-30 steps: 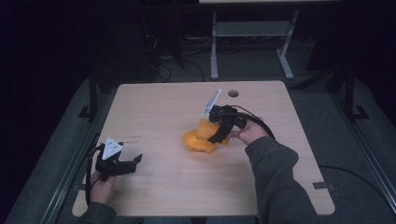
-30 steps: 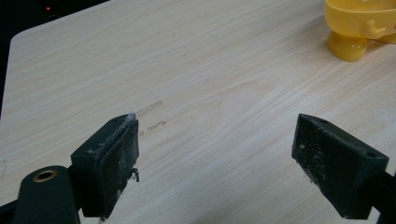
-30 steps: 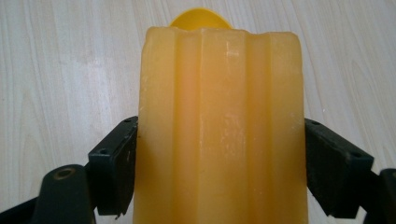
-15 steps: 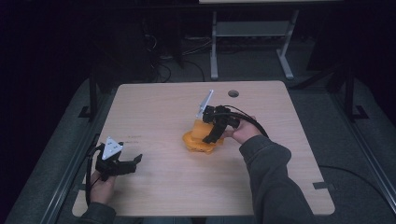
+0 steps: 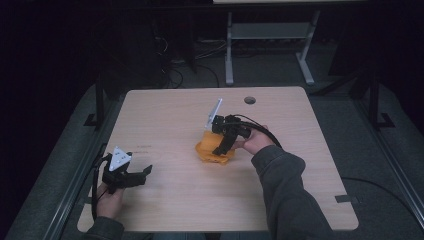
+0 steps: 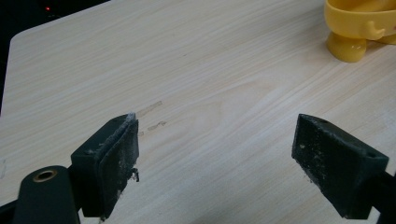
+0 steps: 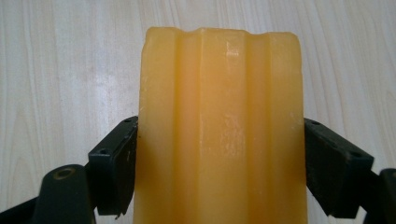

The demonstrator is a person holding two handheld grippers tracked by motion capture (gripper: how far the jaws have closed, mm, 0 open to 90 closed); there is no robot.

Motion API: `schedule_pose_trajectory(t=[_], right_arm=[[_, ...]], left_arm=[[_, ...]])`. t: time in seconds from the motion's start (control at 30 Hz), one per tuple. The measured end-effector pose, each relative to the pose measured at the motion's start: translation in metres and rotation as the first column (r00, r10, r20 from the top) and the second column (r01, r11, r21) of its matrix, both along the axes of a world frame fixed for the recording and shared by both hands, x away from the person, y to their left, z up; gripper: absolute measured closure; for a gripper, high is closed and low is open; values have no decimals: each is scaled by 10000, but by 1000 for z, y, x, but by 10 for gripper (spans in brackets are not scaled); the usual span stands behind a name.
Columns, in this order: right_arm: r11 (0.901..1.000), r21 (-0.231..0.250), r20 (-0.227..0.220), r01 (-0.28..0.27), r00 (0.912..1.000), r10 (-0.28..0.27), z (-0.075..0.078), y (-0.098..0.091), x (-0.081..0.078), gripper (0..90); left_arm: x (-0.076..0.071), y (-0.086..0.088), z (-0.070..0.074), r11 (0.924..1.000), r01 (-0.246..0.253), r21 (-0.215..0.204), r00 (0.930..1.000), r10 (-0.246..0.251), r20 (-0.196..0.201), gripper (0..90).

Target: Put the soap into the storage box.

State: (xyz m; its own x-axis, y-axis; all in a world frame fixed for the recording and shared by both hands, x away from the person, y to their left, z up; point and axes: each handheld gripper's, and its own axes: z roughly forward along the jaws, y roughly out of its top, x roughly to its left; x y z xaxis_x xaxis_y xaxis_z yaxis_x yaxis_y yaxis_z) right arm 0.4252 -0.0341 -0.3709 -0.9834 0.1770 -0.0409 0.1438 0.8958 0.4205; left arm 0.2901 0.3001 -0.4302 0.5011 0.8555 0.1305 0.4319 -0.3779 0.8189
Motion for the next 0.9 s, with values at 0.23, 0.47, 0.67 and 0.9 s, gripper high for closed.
schedule_pose_trajectory(t=[0.23, 0.47, 0.67, 0.9], right_arm=[[9999, -73, -83, -99, 9999, 98, -5, 5, 1, 205], [9998, -58, -78, -187, 9998, 186, -8, 9, 3, 204], [9997, -68, -45, -221, 9997, 221, -10, 11, 3, 204], [9995, -117, 9, -293, 9996, 293, -13, 14, 3, 204]], left_arm=[[0, 0, 0, 10000, -11, -27, 10000, 11, -2, 141], [0, 0, 0, 10000, -8, -26, 10000, 8, 13, 141], [0, 0, 0, 10000, -12, -27, 10000, 12, 5, 141], [0, 0, 0, 10000, -9, -6, 10000, 9, 2, 141]])
